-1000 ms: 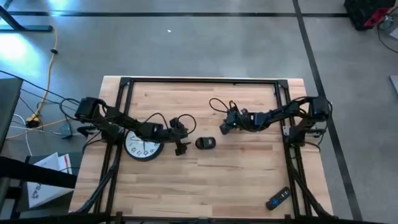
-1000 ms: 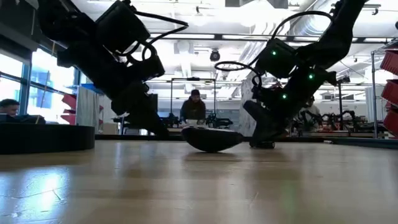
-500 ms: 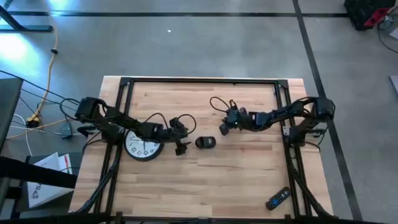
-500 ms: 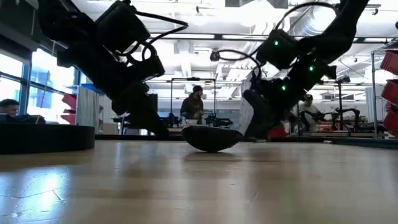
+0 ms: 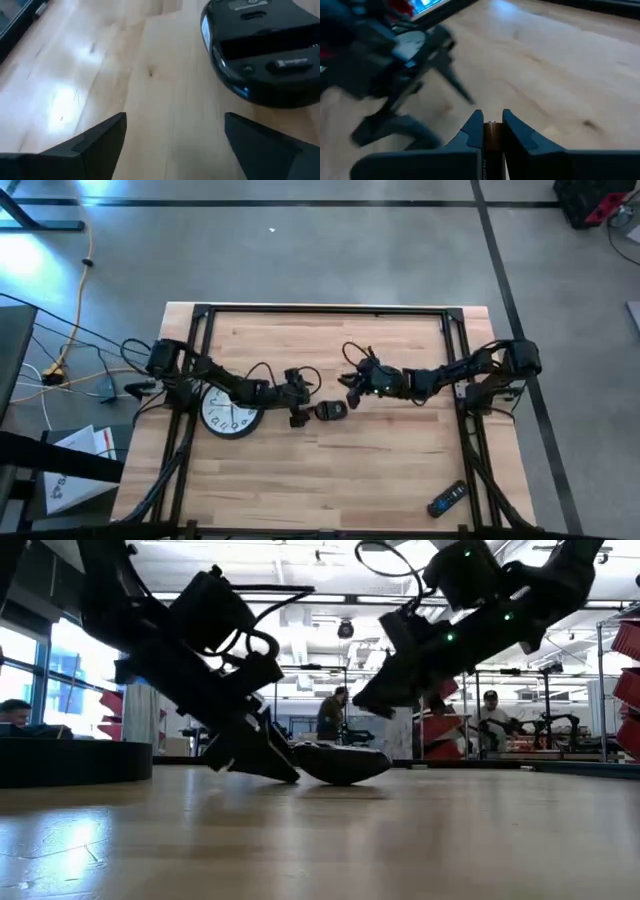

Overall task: Insert battery
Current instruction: Insert the black battery into the black computer mouse

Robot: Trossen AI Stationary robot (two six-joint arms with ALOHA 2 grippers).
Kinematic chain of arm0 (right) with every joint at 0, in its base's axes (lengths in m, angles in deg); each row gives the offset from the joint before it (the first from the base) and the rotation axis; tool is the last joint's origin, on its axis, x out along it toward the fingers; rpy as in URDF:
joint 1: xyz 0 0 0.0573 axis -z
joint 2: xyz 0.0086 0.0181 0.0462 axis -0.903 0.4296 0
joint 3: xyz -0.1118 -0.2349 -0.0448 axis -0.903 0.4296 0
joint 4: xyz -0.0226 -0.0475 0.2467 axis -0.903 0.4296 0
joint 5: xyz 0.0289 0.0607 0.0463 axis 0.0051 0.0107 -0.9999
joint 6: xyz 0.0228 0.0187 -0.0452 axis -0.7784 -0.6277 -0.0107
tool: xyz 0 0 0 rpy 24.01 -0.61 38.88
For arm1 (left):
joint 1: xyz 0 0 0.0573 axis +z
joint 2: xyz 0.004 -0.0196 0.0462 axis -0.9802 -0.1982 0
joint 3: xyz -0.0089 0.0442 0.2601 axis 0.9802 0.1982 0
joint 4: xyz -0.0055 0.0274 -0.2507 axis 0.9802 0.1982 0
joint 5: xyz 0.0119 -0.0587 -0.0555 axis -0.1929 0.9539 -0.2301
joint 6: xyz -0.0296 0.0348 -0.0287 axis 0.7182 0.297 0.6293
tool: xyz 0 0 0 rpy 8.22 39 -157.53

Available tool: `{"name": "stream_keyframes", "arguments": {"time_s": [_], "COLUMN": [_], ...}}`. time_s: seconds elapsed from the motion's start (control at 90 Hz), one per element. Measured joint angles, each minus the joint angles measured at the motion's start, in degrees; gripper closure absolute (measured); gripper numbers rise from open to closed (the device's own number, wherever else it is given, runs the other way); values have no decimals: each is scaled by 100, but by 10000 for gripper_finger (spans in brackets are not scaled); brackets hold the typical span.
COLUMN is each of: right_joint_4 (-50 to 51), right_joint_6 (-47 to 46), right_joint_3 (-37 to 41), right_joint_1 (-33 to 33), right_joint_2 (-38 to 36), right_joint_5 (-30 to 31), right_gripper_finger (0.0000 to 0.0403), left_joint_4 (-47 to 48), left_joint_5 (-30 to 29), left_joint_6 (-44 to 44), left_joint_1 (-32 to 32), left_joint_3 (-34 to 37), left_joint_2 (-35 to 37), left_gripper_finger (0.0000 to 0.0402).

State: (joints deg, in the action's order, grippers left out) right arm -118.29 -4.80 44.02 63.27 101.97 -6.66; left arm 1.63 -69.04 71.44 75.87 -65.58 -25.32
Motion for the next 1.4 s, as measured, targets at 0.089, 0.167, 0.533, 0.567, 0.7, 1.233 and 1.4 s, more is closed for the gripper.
{"name": "stream_keyframes", "arguments": {"time_s": [0.089,0.167,0.533,0.567,0.7,1.233,1.4], "right_joint_4": [-32,-14,-218,-264,-528,-753,-726], "right_joint_6": [-128,-251,-254,-254,-248,133,179], "right_joint_3": [-4,-4,-4,-4,-7,-6,-4], "right_joint_1": [-185,-290,-615,-650,-784,-913,-895], "right_joint_2": [0,0,0,0,88,341,341], "right_joint_5": [127,276,840,884,1036,1144,1063], "right_gripper_finger": [390,391,391,391,391,391,391], "left_joint_4": [-59,84,181,178,176,-126,-147], "left_joint_5": [303,342,395,408,368,-80,-476], "left_joint_6": [-198,-288,142,209,405,1232,1184], "left_joint_1": [-3,-88,-429,-465,-679,-1076,-1038], "left_joint_3": [11,9,11,11,13,22,22], "left_joint_2": [53,119,131,131,129,104,96], "left_gripper_finger": [84,84,84,84,84,85,85]}}
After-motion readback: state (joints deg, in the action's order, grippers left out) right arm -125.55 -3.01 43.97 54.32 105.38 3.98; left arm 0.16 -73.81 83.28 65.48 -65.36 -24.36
